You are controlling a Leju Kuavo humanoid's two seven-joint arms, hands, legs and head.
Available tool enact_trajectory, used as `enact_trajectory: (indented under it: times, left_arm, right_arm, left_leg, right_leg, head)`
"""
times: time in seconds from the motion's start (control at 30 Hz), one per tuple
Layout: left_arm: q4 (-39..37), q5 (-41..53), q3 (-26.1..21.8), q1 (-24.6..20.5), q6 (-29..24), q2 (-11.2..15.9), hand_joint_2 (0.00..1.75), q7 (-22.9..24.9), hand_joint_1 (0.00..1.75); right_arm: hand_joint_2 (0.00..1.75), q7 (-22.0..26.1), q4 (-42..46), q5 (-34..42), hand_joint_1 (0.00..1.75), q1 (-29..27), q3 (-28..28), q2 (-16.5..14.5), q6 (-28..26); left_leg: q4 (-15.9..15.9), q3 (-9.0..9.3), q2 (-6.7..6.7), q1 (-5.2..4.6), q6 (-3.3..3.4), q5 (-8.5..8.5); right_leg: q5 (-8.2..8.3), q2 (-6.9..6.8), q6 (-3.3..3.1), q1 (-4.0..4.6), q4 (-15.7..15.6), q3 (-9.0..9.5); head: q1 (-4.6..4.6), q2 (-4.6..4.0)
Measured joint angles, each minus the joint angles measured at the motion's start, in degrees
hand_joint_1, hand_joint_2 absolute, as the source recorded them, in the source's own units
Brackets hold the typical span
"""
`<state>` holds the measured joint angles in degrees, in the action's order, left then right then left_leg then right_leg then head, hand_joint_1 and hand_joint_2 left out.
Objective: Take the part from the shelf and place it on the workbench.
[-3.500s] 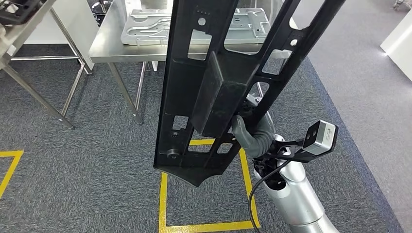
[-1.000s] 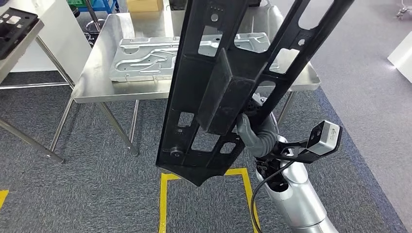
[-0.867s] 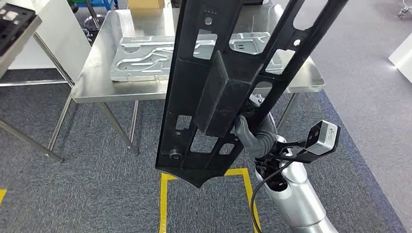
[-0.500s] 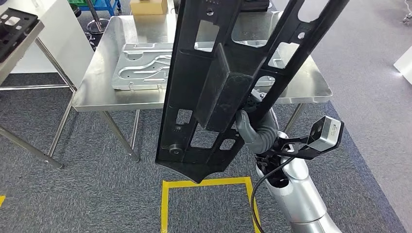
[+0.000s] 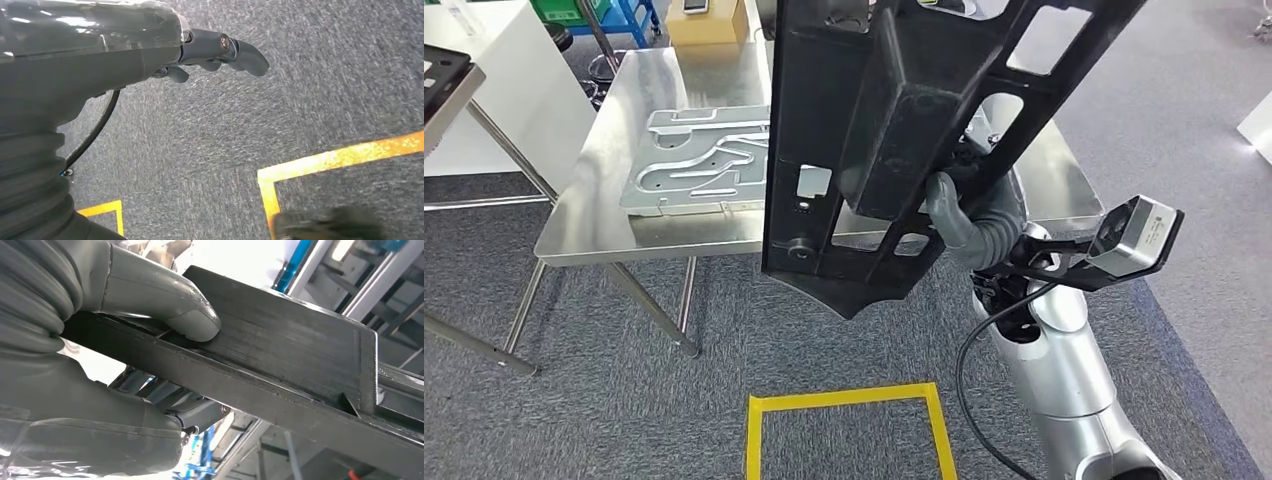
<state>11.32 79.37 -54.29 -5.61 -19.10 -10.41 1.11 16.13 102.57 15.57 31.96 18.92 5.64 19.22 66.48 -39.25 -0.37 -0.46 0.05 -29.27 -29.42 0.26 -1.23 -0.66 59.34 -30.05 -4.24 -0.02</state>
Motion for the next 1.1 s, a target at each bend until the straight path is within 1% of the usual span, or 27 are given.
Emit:
enact_trajectory:
  times: [0.03, 0.07, 0.1, 0.13, 0.2, 0.27, 0.33, 0.37, 0.4, 0.43, 0.47, 0.5, 0.53, 0.6, 0.67, 0.7, 0.73, 0.77, 0.8, 0.83, 0.87, 0.9, 0.93, 0.97, 1.0, 1.07, 1.1]
  left_arm:
    - [0.0, -0.05, -0.01, 0.1, -0.01, 0.04, 1.75, 0.0, 0.0]
    - [0.0, -0.09, -0.02, 0.14, 0.0, 0.07, 1.75, -0.02, 0.0]
    - [0.0, -0.13, -0.02, 0.21, 0.01, 0.11, 1.75, -0.04, 0.0]
    - [0.0, -0.15, -0.03, 0.31, 0.03, 0.16, 1.75, -0.07, 0.0]
    - [0.0, -0.08, -0.04, 0.49, 0.14, 0.14, 1.75, -0.12, 0.0]
    - [0.0, 0.05, -0.04, 0.42, 0.34, 0.07, 1.75, -0.14, 0.0]
    - [0.0, 0.18, -0.03, 0.21, 0.53, 0.04, 1.75, -0.15, 0.0]
    - [0.0, 0.22, -0.03, 0.2, 0.57, 0.03, 1.75, -0.15, 0.0]
    - [0.0, 0.28, -0.03, 0.27, 0.62, 0.03, 1.75, -0.15, 0.0]
    - [0.0, 0.35, -0.03, 0.34, 0.68, 0.03, 1.75, -0.15, 0.0]
    - [0.0, 0.42, -0.03, 0.39, 0.74, 0.03, 1.75, -0.15, 0.0]
    - [0.0, 0.48, -0.03, 0.43, 0.82, 0.01, 1.75, -0.16, 0.0]
    - [0.0, 0.5, -0.03, 0.41, 0.89, -0.01, 1.75, -0.2, 0.0]
    - [0.0, 0.49, -0.02, 0.11, 0.95, -0.03, 1.75, -0.27, 0.0]
    - [0.0, 0.48, -0.01, -0.29, 0.93, -0.08, 1.75, -0.31, 0.0]
    - [0.0, 0.47, -0.01, -0.4, 0.87, -0.12, 1.75, -0.34, 0.0]
    - [0.0, 0.47, -0.01, -0.45, 0.82, -0.15, 1.75, -0.4, 0.0]
    - [0.0, 0.46, -0.01, -0.51, 0.78, -0.16, 1.75, -0.46, 0.0]
    - [0.0, 0.47, -0.01, -0.58, 0.75, -0.16, 1.75, -0.51, 0.0]
    - [0.0, 0.46, -0.01, -0.62, 0.78, -0.16, 1.75, -0.54, 0.0]
    - [0.0, 0.44, -0.01, -0.64, 0.8, -0.16, 1.75, -0.57, 0.0]
    - [0.0, 0.38, -0.01, -0.64, 0.86, -0.15, 1.75, -0.67, 0.0]
    - [0.0, 0.31, -0.01, -0.59, 0.9, -0.14, 1.75, -0.9, 0.0]
    - [0.0, 0.32, -0.02, -0.53, 0.87, -0.11, 1.75, -1.18, 0.0]
    - [0.0, 0.39, -0.01, -0.46, 0.8, -0.09, 1.75, -1.44, 0.0]
    - [0.0, 0.83, 0.03, -0.33, 0.5, -0.07, 1.75, -1.66, 0.0]
    - [0.0, 1.1, 0.07, -0.34, 0.33, -0.08, 1.75, -1.64, 0.0]
  right_arm:
    - [1.75, -0.02, -0.09, -0.12, 1.75, 0.37, -0.12, 0.13, 0.11]
    - [1.75, -0.03, -0.21, -0.27, 1.75, 0.64, -0.22, 0.28, 0.28]
    - [1.75, -0.09, -0.4, -0.53, 1.75, 0.82, -0.32, 0.49, 0.52]
    - [1.75, -0.15, -0.65, -1.0, 1.75, 1.08, -0.41, 0.77, 0.9]
    - [1.75, -0.21, -1.37, -2.54, 1.75, 2.55, -0.46, 1.55, 2.04]
    - [1.75, -0.05, -2.6, -4.22, 1.75, 5.39, -0.49, 2.49, 3.34]
    - [1.75, 0.11, -4.06, -5.25, 1.75, 7.45, -0.55, 3.23, 4.05]
    - [1.75, 0.2, -4.81, -5.8, 1.75, 8.0, -0.58, 3.55, 4.34]
    - [1.75, 0.28, -5.63, -6.57, 1.75, 8.57, -0.56, 3.86, 4.66]
    - [1.75, 0.42, -6.66, -7.69, 1.75, 9.38, -0.48, 4.26, 5.01]
    - [1.75, 0.65, -7.66, -9.0, 1.75, 10.48, -0.39, 4.69, 5.23]
    - [1.75, 1.02, -8.95, -10.92, 1.75, 11.89, -0.26, 5.17, 5.08]
    - [1.75, 1.55, -10.64, -13.49, 1.75, 13.59, -0.02, 5.65, 4.47]
    - [1.75, 2.43, -14.47, -19.77, 1.75, 17.61, 0.81, 6.24, 2.28]
    - [1.75, 2.69, -17.84, -24.19, 1.75, 21.36, 1.63, 6.57, 0.42]
    - [1.75, 2.68, -19.07, -26.22, 1.75, 22.9, 2.02, 6.72, -0.7]
    - [1.75, 2.68, -20.27, -28.9, 1.75, 24.5, 2.57, 6.88, -2.27]
    - [1.75, 2.59, -21.46, -32.8, 1.75, 26.09, 3.45, 6.98, -4.43]
    - [1.75, 2.31, -22.72, -37.99, 1.75, 27.79, 4.59, 7.01, -7.15]
    - [1.75, 1.76, -24.25, -44.22, 1.75, 29.5, 6.01, 7.03, -10.14]
    - [1.75, 0.93, -25.96, -51.22, 1.75, 31.15, 7.65, 7.01, -13.36]
    - [1.75, -0.23, -27.89, -58.79, 1.75, 32.74, 9.56, 6.98, -16.8]
    - [1.75, -1.65, -30.08, -66.46, 1.75, 34.28, 11.74, 6.91, -20.37]
    - [1.75, -3.1, -32.44, -73.24, 1.75, 35.74, 13.94, 6.77, -23.65]
    - [1.75, -4.55, -35.13, -79.19, 1.75, 37.0, 16.07, 6.48, -26.73]
    - [1.75, -7.09, -41.07, -87.35, 1.75, 38.62, 19.41, 5.22, -31.8]
    - [1.75, -8.23, -44.09, -90.04, 1.75, 38.94, 20.63, 4.39, -33.77]
  left_leg:
    - [-3.19, 0.51, -0.01, -0.38, 0.41, 2.99]
    - [-5.48, 1.0, -0.05, -0.72, 0.75, 5.14]
    - [-7.04, 1.37, -0.09, -0.94, 1.08, 6.59]
    - [-8.02, 1.88, -0.13, -1.1, 1.38, 7.16]
    - [-9.21, 3.35, -0.16, -0.9, 1.9, 7.16]
    - [-9.66, 4.55, -0.16, -0.84, 2.3, 6.66]
    - [-9.65, 5.35, -0.2, -0.87, 2.57, 5.8]
    - [-9.64, 5.9, -0.28, -0.85, 2.59, 5.24]
    - [-9.59, 6.58, -0.39, -0.83, 2.53, 4.62]
    - [-9.5, 7.37, -0.49, -0.81, 2.44, 3.95]
    - [-9.37, 8.22, -0.56, -0.79, 2.33, 3.21]
    - [-9.21, 8.9, -0.62, -0.77, 2.14, 2.37]
    - [-9.04, 9.48, -0.63, -0.77, 1.9, 1.56]
    - [-8.99, 9.69, -0.58, -0.73, 1.31, 0.59]
    - [-9.12, 9.73, -0.43, -0.66, 0.78, 0.49]
    - [-8.49, 9.48, -0.37, -0.6, 0.53, 0.64]
    - [-6.65, 8.6, -0.31, -0.55, 0.2, 1.12]
    - [-3.63, 6.8, -0.24, -0.44, -0.14, 1.6]
    - [0.38, 4.17, -0.15, -0.27, -0.5, 1.65]
    - [4.38, 1.28, -0.08, -0.12, -0.83, 0.87]
    - [7.41, -1.36, -0.06, 0.01, -1.02, -0.77]
    - [8.93, -3.34, -0.06, 0.08, -1.1, -2.56]
    - [8.63, -4.47, -0.06, 0.09, -1.08, -3.62]
    - [6.55, -4.71, -0.06, 0.07, -0.94, -3.16]
    - [3.06, -4.24, -0.05, 0.03, -0.73, -0.96]
    - [-5.15, -2.6, -0.04, -0.2, -0.06, 6.68]
    - [-7.74, -1.96, -0.06, -0.32, 0.27, 9.68]
  right_leg:
    - [-0.53, 0.02, 0.19, 0.01, -0.11, 0.66]
    - [-0.98, 0.02, 0.46, 0.03, -0.29, 1.15]
    - [-1.16, 0.02, 0.78, 0.08, -0.28, 1.61]
    - [-1.02, 0.04, 1.15, 0.16, -0.12, 1.9]
    - [-0.66, 0.01, 1.65, 0.12, 1.47, 1.71]
    - [-1.59, -0.03, 1.97, -0.01, 5.7, -0.73]
    - [-4.14, -0.04, 2.31, -0.06, 11.6, -5.28]
    - [-5.41, -0.05, 2.49, -0.14, 13.55, -7.4]
    - [-6.02, -0.06, 2.71, -0.28, 14.01, -8.86]
    - [-5.54, -0.08, 2.91, -0.45, 12.85, -9.54]
    - [-3.82, -0.1, 3.11, -0.63, 10.33, -9.58]
    - [-0.34, -0.14, 3.29, -0.81, 6.86, -9.31]
    - [3.08, -0.19, 3.24, -0.8, 3.91, -9.13]
    - [7.52, -0.21, 2.37, -0.52, 0.32, -9.23]
    - [7.35, -0.06, 1.22, -0.2, -0.27, -9.31]
    - [7.32, -0.01, 0.89, -0.24, -0.45, -8.97]
    - [6.89, 0.0, 0.56, -0.3, -0.6, -8.42]
    - [6.51, -0.02, 0.29, -0.4, -0.68, -7.77]
    - [6.04, -0.05, 0.12, -0.44, -0.76, -7.05]
    - [5.52, -0.07, 0.0, -0.45, -0.77, -6.35]
    - [4.95, -0.08, -0.05, -0.43, -0.78, -5.59]
    - [4.31, -0.07, -0.08, -0.42, -0.78, -4.74]
    - [3.65, -0.05, -0.08, -0.43, -0.78, -3.85]
    - [2.98, -0.01, -0.07, -0.43, -0.79, -2.93]
    - [2.31, 0.01, -0.02, -0.42, -0.8, -2.03]
    - [1.09, 0.14, 0.25, -0.31, -0.78, -0.57]
    - [0.55, 0.26, 0.54, -0.19, -0.78, -0.13]
  head:
    - [0.0, 0.0]
    - [0.01, 0.0]
    - [0.01, 0.0]
    - [0.01, 0.0]
    - [0.01, 0.0]
    - [0.01, 0.0]
    - [0.0, 0.0]
    - [0.0, 0.0]
    - [0.0, 0.0]
    - [0.0, 0.0]
    - [0.0, 0.0]
    - [0.01, 0.0]
    - [0.0, 0.0]
    - [0.03, 0.0]
    - [0.04, 0.0]
    - [0.04, 0.0]
    - [0.04, 0.0]
    - [0.03, 0.0]
    - [0.03, 0.0]
    - [0.02, 0.0]
    - [0.02, 0.0]
    - [0.02, 0.0]
    - [0.02, 0.0]
    - [0.02, 0.0]
    - [0.02, 0.0]
    - [0.03, 0.0]
    - [0.03, 0.0]
